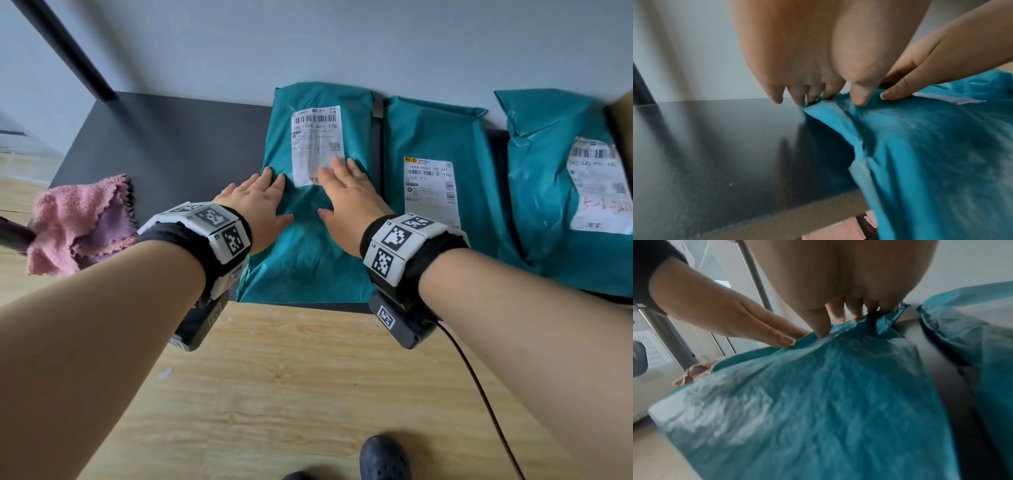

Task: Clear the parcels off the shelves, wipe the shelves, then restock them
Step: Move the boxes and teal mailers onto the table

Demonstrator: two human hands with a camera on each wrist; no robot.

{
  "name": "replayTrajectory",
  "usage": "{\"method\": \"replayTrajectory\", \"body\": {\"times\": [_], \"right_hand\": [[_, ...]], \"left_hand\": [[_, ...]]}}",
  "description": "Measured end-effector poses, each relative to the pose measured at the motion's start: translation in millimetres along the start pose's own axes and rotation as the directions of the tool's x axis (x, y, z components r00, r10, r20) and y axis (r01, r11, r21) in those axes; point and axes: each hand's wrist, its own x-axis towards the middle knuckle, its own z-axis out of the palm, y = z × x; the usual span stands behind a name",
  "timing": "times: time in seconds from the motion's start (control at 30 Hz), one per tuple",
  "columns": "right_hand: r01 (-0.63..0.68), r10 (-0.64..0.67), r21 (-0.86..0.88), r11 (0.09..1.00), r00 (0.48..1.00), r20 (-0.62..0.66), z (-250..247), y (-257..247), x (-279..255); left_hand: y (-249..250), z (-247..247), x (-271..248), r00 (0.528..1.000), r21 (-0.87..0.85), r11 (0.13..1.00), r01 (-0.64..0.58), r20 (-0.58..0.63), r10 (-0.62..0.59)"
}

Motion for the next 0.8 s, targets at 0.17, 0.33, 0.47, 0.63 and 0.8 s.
{"method": "replayTrajectory", "body": {"times": [0.17, 0.33, 0.47, 0.63, 0.8], "right_hand": [[0.009, -0.006, 0.054, 0.999, 0.998, -0.061, -11, -4, -7], [-0.009, 0.026, 0.156, 0.988, 0.994, -0.105, -23, -9, -29], [0.0, 0.039, 0.208, 0.978, 0.983, -0.18, -36, -13, -65], [-0.005, 0.068, 0.266, 0.964, 0.971, -0.23, -57, -26, -131], [-0.03, 0.137, 0.341, 0.939, 0.947, -0.292, -92, -33, -210]], "left_hand": [[3, -12, -15, 0.997, -0.093, 0.995, 0.03, -0.073, -0.036], [13, -31, -38, 0.988, -0.193, 0.981, -0.008, -0.156, -0.023], [26, -46, -66, 0.973, -0.263, 0.964, -0.043, -0.228, -0.019], [49, -69, -114, 0.96, -0.31, 0.943, -0.122, -0.28, 0.032], [89, -100, -180, 0.955, -0.359, 0.912, -0.199, -0.278, 0.099]]}}
